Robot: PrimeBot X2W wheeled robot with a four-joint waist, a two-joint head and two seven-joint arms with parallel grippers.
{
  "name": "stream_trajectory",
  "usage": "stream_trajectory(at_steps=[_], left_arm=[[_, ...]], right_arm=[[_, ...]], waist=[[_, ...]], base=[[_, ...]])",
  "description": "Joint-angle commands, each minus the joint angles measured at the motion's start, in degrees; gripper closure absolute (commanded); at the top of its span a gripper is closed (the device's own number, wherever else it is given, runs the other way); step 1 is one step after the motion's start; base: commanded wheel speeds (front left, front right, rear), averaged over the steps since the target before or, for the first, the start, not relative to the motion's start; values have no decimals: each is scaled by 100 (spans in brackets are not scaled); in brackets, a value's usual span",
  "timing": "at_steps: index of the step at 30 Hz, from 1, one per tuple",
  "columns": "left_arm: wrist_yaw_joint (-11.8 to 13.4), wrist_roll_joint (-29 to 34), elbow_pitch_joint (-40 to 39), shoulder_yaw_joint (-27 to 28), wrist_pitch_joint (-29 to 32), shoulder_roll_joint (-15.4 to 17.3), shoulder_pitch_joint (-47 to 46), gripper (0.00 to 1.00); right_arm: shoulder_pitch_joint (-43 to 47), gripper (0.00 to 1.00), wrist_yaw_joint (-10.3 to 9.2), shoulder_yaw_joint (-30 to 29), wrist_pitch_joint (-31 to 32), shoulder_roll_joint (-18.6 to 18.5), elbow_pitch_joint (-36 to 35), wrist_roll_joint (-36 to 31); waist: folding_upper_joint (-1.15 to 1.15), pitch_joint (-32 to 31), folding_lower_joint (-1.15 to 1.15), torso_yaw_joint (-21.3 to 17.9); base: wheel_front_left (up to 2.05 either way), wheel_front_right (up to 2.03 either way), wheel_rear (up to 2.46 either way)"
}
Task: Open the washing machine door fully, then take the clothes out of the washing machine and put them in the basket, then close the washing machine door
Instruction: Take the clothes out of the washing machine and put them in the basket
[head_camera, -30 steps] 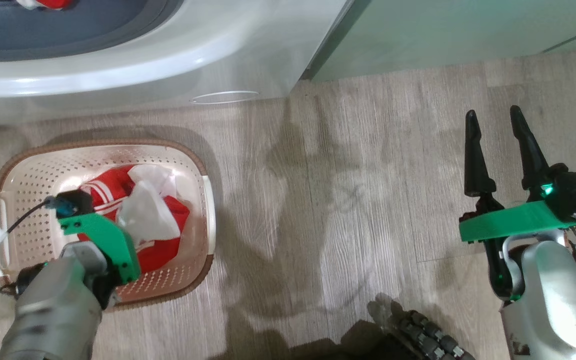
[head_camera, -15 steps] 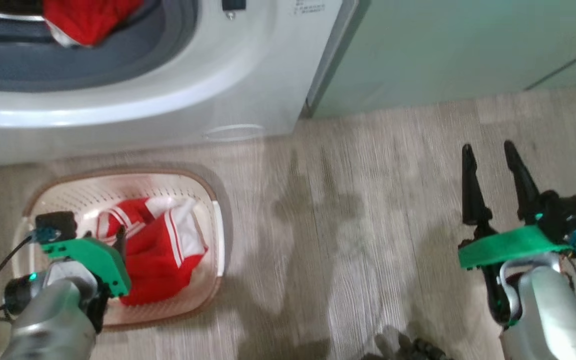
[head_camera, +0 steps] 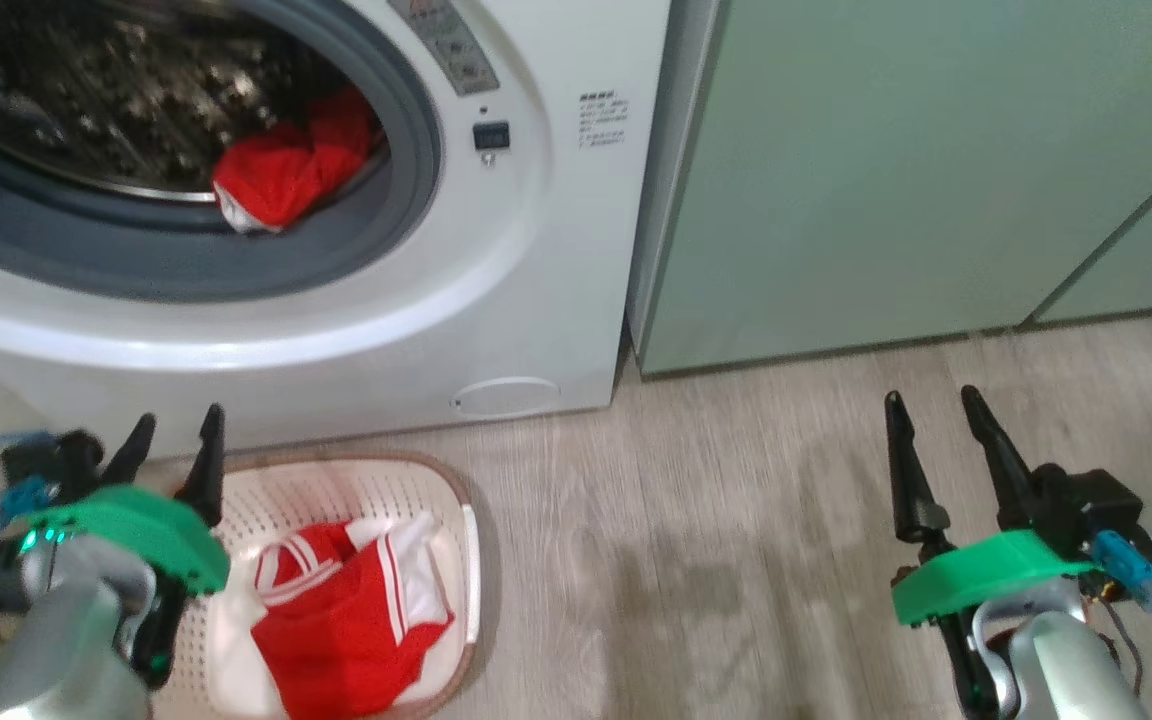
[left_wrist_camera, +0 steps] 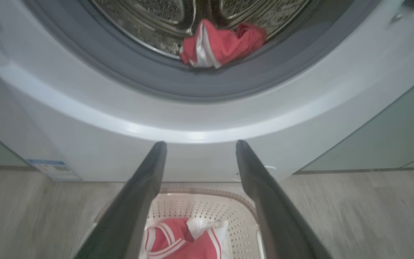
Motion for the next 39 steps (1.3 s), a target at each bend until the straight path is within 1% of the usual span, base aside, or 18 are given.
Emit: stream_trajectory(at_steps=[1,4,8,12,16,24,30,39], left_arm=[[6,55,-147,255,-77,264,41,0],[9,310,-829,689,-77,293,612,0],[51,630,-1619,1204,-78,153,1395,0],[94,941,-2261,1551,-78,29,1989,0],[116,1114,-2687,1758,-78,-88,2404,0],[159,1361,-3115,1826,-78,-239,2692,0],[218,1485,-3173,1758,-78,-297,2672,0],[294,1477,-3129,1704,-74,-340,2563,0]], right_arm=[[-13,0,-4,142,-54,4,-149,-1],[116,0,-4,170,-54,4,-113,-20],[297,0,-4,191,-54,-23,-63,-44],[396,0,-4,193,-54,-31,-70,-80],[518,0,-4,131,-54,-38,-55,-187],[654,0,-4,-31,-54,-42,-69,-366],[664,0,-4,-124,-54,-29,-79,-460],[646,0,-4,-131,-54,-9,-75,-473]], waist=[[0,-230,0,-43],[0,-474,0,-97],[0,-753,0,-179],[0,-927,0,-226],[0,-1097,0,-220],[0,-1314,0,-135],[0,-1341,0,-36],[0,-1297,0,99]], base=[[0,0,0],[0,0,0],[0,0,0],[0,0,0],[0,0,0],[0,0,0],[0,0,0],[0,0,0]])
